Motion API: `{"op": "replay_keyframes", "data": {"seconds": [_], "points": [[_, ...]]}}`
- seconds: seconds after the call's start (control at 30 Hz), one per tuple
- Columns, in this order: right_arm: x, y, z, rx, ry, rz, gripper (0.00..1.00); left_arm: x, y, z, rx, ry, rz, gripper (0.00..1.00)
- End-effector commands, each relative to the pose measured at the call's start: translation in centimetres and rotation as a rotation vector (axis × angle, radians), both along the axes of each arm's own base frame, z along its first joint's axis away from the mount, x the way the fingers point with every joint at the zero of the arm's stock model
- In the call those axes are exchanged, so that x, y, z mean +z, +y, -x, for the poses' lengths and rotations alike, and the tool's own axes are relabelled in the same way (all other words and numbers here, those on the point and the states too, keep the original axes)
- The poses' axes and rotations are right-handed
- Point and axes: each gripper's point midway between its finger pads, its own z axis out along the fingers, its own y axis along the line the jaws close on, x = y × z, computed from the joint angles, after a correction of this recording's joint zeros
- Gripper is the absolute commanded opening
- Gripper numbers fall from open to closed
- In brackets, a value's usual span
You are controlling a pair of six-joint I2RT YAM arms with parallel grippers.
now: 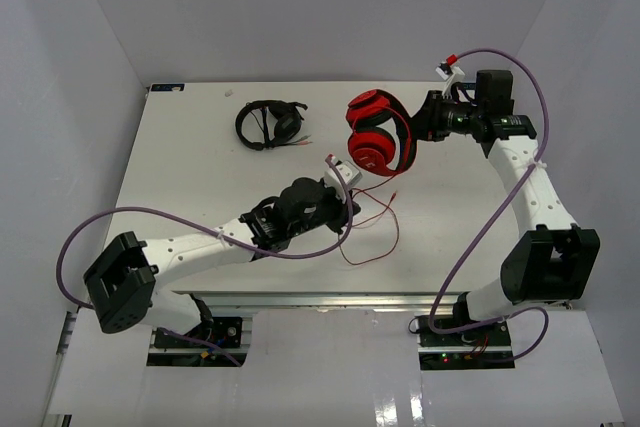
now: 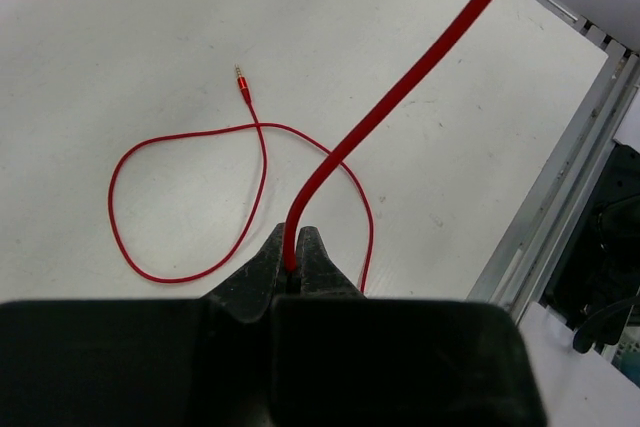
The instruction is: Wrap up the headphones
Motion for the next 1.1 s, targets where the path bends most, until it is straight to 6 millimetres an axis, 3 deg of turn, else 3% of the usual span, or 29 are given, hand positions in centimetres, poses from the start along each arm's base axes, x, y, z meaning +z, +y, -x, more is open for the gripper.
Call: {"op": "replay_keyframes", "data": {"seconds": [0.0, 0.27, 0.4, 0.77, 1.07], "points": [[3.9, 1.4, 3.0, 0.182, -0.148, -0.096, 0.08, 1.1, 2.7, -1.0, 0.014, -0.082, -0.061, 0.00], [4.6, 1.4, 4.6, 0.231, -0.223, -0.081, 0.08, 1.4, 6.7, -3.2, 0.032, -0.090, -0.100, 0.00], [4.2, 1.1, 4.7, 0.217, -0.236, -0.049, 0.08, 0.2, 8.2, -3.7, 0.040, -0.077, -0.158, 0.00], [3.9, 2.1, 5.9, 0.241, -0.325, 0.069, 0.08, -0.6, 8.2, -4.4, 0.001, -0.067, -0.203, 0.00], [1.9, 3.4, 8.2, 0.342, -0.469, 0.250, 0.08, 0.0, 7.5, -4.6, -0.047, -0.042, -0.211, 0.00]]}}
